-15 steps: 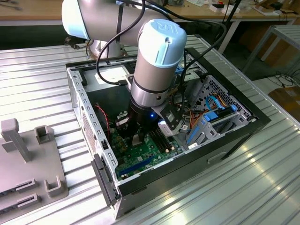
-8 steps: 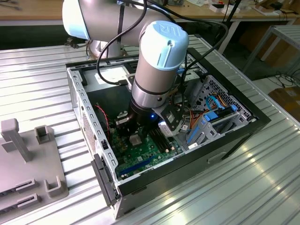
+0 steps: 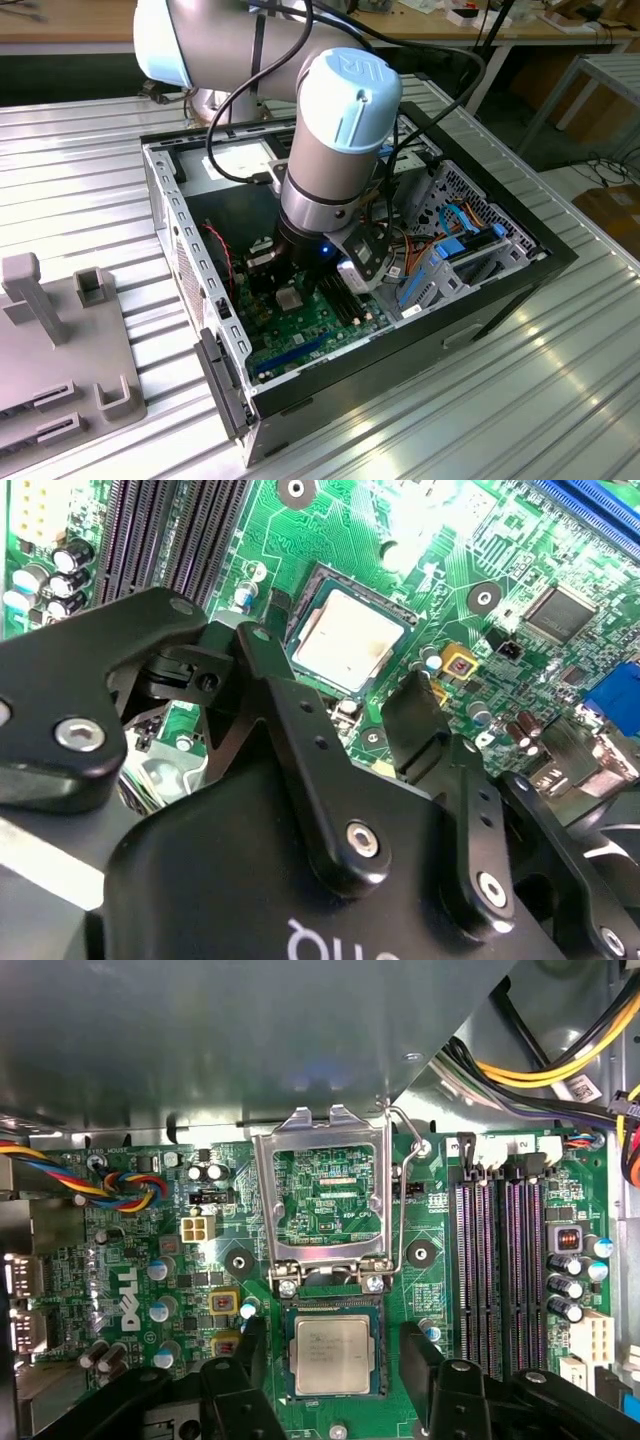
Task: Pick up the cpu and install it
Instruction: 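Place the cpu into insertion slot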
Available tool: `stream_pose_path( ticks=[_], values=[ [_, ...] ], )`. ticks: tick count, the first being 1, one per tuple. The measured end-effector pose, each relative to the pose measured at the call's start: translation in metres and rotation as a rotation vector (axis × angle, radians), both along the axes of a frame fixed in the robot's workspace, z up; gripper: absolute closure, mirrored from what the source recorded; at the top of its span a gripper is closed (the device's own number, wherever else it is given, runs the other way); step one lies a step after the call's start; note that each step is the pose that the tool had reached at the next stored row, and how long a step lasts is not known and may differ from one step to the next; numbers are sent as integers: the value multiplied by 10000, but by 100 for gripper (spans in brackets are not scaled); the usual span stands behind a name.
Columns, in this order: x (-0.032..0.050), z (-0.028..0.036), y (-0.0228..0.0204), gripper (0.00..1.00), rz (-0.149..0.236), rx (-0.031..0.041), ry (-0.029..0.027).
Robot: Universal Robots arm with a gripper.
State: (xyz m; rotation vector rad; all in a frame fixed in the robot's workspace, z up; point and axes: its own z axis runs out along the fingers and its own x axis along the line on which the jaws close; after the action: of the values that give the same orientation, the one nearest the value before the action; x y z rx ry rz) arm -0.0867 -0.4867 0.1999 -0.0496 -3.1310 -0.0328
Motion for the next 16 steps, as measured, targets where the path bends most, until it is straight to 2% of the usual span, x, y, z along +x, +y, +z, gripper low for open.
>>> stream_pose_path(
  ticks=[5, 11, 12, 13, 16],
  values=[
    [32, -14, 0, 36, 0, 0, -4],
    [34, -22, 0, 36, -1, -1, 0],
    [34, -28, 1, 37, -1, 11, -2],
    [31, -26, 1, 43, -4, 2, 7],
    [34, -26, 0, 48, 0, -2, 0]
  ],
)
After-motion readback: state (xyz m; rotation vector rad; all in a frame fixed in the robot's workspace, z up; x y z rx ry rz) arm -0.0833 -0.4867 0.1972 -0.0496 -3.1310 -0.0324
